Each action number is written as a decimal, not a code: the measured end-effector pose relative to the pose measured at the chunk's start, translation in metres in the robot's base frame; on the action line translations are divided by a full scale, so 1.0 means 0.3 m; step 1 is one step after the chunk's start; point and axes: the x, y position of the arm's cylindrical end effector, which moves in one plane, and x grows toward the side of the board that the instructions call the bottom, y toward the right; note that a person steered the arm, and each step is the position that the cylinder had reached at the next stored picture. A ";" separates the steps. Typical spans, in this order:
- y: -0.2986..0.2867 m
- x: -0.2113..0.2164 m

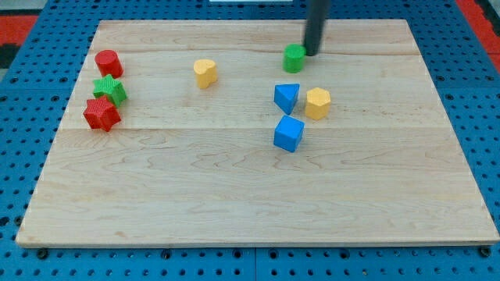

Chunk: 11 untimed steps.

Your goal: Locate the green circle vertically above the yellow heart

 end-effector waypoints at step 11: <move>-0.403 0.118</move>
